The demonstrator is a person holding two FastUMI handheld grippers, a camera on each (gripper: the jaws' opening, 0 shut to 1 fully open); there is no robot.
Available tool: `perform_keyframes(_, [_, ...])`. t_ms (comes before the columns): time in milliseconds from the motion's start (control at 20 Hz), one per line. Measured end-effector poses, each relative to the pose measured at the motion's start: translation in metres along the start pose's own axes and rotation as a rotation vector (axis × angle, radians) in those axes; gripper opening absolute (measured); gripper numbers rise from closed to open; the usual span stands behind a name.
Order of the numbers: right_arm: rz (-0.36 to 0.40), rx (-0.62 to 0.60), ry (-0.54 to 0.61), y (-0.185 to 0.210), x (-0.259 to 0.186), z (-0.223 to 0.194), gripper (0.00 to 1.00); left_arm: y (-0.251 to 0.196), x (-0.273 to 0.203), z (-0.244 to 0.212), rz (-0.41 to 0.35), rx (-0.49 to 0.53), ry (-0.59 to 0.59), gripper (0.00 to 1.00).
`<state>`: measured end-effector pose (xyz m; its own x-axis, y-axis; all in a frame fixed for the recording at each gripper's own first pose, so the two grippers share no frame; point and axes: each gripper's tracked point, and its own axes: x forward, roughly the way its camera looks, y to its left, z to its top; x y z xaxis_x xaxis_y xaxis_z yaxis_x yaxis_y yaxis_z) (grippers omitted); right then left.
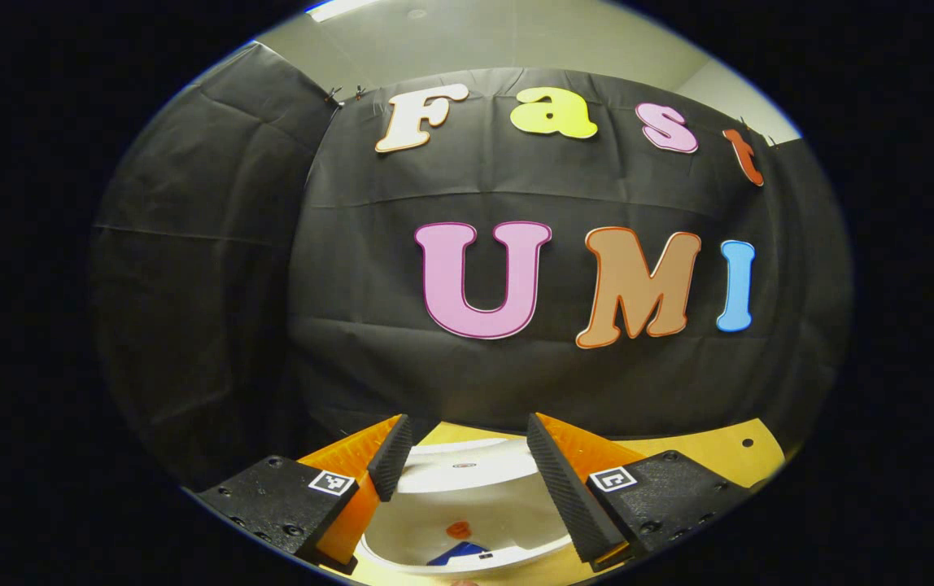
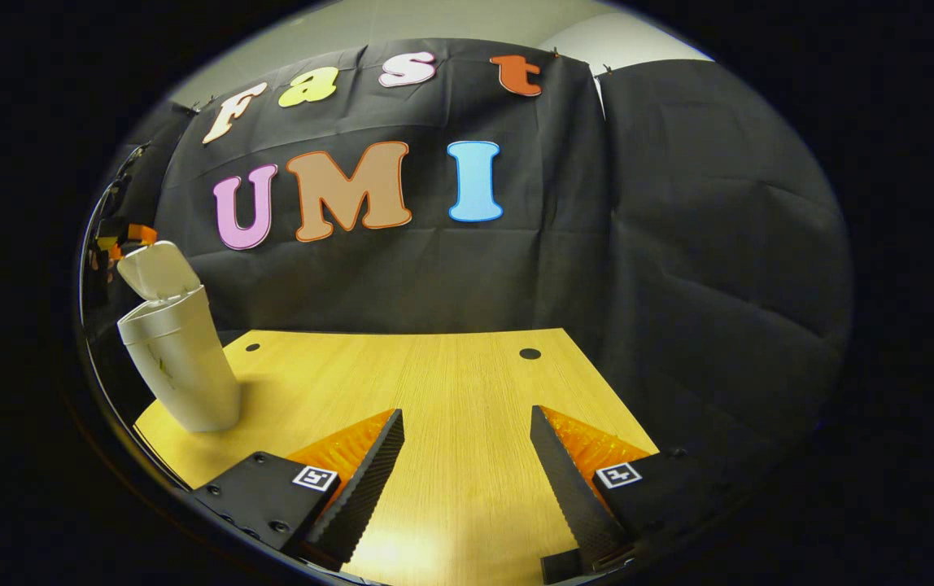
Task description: Press the lid of the desktop garbage bin to open it, pick up the crumpled paper on the desktop and throw it into the bin, then pick up the pop can on the desktop and drop it into the bin, and finally close the garbage bin lid.
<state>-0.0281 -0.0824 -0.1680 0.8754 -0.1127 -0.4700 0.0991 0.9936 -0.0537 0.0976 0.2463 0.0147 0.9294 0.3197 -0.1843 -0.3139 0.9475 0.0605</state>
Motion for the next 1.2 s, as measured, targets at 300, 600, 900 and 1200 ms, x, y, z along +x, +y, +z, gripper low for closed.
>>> perform_keyframes(300, [0.021, -0.032, 0.015, 0.008, 0.001, -0.005, 0.99, -0.009, -0.016, -0.054, -0.026, -0.031, 0.080, 0.92])
perform_keyframes(600, [0.051, -0.054, 0.010, 0.018, 0.002, -0.004, 0.99, -0.010, -0.021, -0.080, -0.026, -0.032, 0.090, 0.92])
perform_keyframes(900, [0.076, -0.060, 0.027, 0.024, 0.004, -0.012, 0.99, -0.013, -0.020, -0.096, -0.034, 0.061, 0.101, 0.91])
perform_keyframes(1200, [0.112, -0.046, 0.053, 0.035, 0.006, -0.026, 0.99, -0.016, -0.022, -0.106, -0.057, 0.112, 0.137, 0.89])
